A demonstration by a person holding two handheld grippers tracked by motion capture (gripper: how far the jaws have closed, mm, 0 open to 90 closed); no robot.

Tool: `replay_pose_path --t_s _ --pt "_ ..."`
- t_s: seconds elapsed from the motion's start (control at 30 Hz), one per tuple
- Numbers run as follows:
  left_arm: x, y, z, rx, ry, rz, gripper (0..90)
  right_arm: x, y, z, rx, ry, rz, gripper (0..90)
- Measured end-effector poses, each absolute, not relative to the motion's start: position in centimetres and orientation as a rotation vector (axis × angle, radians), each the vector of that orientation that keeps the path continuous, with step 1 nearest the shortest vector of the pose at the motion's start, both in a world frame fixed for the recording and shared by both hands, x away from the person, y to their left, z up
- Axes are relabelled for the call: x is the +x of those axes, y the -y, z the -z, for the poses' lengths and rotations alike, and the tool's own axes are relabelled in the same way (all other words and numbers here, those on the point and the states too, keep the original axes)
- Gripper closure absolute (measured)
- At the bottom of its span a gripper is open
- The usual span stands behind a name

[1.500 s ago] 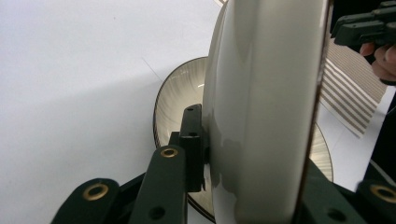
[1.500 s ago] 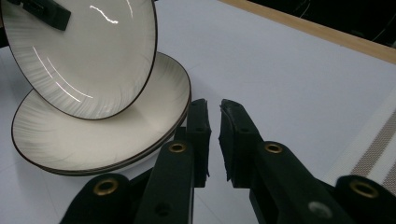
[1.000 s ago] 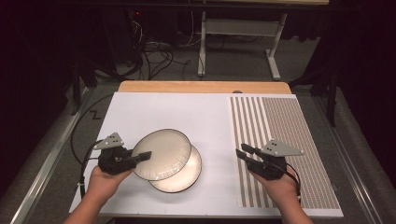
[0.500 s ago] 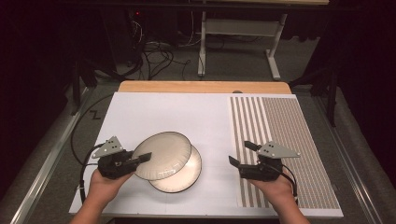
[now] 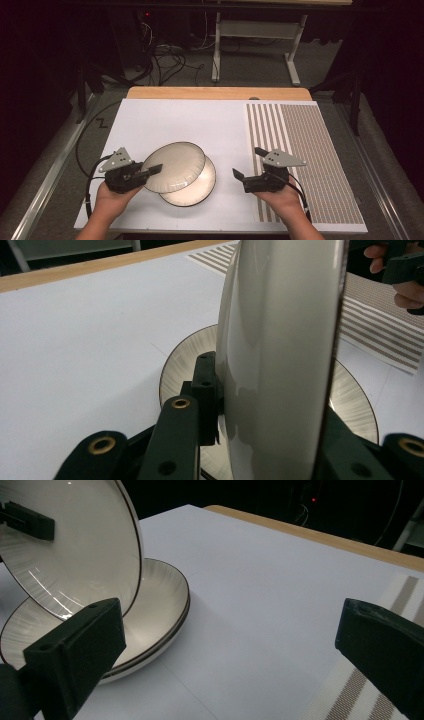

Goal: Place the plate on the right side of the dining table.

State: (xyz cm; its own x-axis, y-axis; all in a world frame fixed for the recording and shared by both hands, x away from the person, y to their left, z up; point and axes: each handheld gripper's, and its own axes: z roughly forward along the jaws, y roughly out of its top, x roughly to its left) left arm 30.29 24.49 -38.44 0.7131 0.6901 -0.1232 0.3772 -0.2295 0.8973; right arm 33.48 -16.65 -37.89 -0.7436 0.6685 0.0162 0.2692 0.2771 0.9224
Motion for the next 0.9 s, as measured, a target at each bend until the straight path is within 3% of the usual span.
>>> replay_pose_path --t_s 0.5,0.67,0.9 --pt "30.1 -24.4 38.3 1.868 -0.828 -0.387 73.8 34.5 11.3 38.3 0.787 -2.266 -1.472 2.7" --pt "30.1 -24.4 38.4 1.869 -0.829 -0.386 73.6 34.9 9.7 38.5 0.779 -2.298 -1.475 6.7" --pt "30.2 -24.4 38.4 1.866 -0.835 -0.382 73.6 35.6 7.5 39.1 0.795 -2.352 -1.491 21.4"
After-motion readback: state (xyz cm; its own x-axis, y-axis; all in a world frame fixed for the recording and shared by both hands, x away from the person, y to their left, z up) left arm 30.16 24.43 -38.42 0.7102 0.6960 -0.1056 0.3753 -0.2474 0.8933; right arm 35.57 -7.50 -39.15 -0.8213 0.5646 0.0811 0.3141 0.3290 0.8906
